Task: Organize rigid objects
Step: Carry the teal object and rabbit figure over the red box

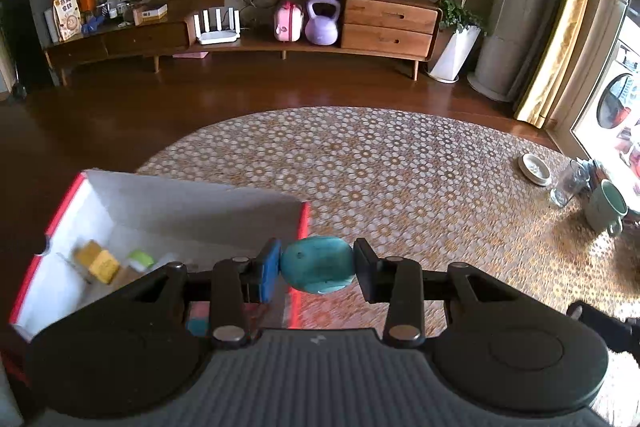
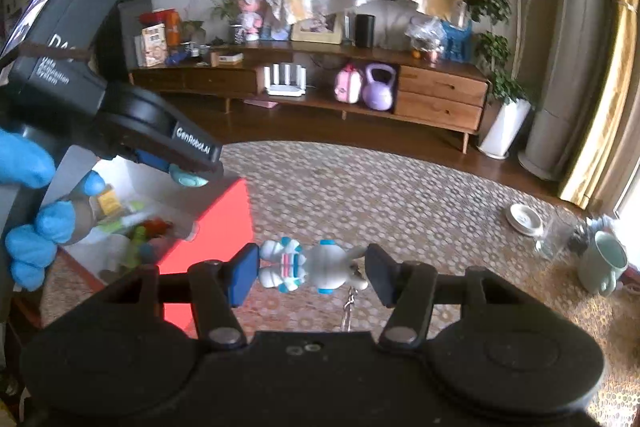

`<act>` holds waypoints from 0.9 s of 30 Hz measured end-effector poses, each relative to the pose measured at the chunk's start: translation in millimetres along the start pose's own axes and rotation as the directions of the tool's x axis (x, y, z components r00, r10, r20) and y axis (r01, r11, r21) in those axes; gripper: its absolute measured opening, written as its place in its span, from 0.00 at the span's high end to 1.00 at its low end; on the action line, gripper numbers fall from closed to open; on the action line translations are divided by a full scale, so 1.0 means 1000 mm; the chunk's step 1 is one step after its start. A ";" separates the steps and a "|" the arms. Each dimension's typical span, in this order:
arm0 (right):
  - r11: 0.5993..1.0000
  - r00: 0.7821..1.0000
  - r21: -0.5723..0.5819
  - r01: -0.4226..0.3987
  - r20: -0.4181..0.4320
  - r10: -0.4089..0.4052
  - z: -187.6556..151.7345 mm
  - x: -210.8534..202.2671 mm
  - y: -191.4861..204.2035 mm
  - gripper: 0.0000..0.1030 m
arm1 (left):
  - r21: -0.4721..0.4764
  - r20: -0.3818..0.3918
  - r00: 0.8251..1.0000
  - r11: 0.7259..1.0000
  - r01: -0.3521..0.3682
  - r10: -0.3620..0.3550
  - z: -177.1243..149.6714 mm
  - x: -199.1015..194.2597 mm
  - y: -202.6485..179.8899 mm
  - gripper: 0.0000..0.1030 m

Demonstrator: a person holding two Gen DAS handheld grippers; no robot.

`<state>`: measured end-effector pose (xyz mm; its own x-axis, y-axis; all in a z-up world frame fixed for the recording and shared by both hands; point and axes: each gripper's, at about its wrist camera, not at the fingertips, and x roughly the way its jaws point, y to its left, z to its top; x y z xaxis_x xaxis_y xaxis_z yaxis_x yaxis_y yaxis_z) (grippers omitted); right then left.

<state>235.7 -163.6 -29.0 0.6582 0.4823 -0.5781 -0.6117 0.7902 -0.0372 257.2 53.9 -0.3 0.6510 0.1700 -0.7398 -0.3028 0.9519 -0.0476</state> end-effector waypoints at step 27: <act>0.978 0.988 -0.145 -0.148 -0.075 0.138 0.018 0.062 0.121 0.45 | -0.001 -0.039 0.997 0.997 -0.073 0.073 -0.024 0.004 0.181 0.63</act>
<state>210.6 -31.1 -54.3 0.5323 0.5570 -0.6374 -0.7595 0.6469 -0.0690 188.5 221.1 -28.2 0.5996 0.2289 -0.7669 -0.3505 0.9366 0.0055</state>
